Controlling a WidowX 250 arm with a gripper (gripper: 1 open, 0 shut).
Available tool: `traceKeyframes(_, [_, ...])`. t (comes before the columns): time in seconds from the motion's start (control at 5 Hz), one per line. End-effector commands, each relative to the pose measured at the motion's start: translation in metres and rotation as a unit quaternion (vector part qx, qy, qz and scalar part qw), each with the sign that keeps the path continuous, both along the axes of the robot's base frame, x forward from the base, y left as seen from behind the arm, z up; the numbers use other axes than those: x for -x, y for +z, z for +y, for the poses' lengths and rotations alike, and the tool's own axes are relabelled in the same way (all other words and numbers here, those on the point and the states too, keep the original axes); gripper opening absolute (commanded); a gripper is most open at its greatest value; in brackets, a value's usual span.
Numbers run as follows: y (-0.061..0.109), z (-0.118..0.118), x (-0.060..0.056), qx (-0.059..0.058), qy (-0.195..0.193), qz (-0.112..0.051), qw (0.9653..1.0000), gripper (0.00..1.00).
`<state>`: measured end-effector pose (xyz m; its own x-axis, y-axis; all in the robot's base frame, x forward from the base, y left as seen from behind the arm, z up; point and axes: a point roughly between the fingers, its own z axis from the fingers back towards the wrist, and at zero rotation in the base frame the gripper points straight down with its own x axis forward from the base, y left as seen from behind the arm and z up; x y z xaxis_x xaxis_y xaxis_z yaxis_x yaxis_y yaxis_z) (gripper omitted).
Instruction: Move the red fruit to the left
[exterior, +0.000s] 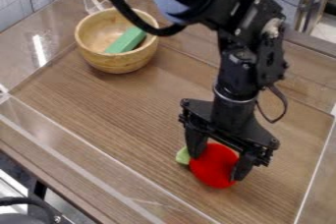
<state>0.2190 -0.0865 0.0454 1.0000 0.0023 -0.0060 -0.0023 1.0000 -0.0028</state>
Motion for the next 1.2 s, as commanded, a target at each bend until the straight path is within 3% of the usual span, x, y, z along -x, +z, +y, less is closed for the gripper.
traceKeyframes(0.0, [-0.001, 0.002, -0.011, 0.002, 0.018, -0.016, 0.9997, 1.00])
traceKeyframes(0.4, [-0.011, 0.008, -0.009, -0.004, 0.085, -0.020, 0.9962, 1.00])
traceKeyframes(0.6, [-0.008, 0.021, -0.015, -0.007, 0.094, -0.021, 0.9953, 1.00])
traceKeyframes(0.8, [-0.013, 0.012, -0.019, -0.004, 0.089, -0.028, 0.9956, 0.00])
traceKeyframes(1.0, [0.011, 0.011, -0.020, 0.006, 0.092, -0.047, 0.9946, 0.00])
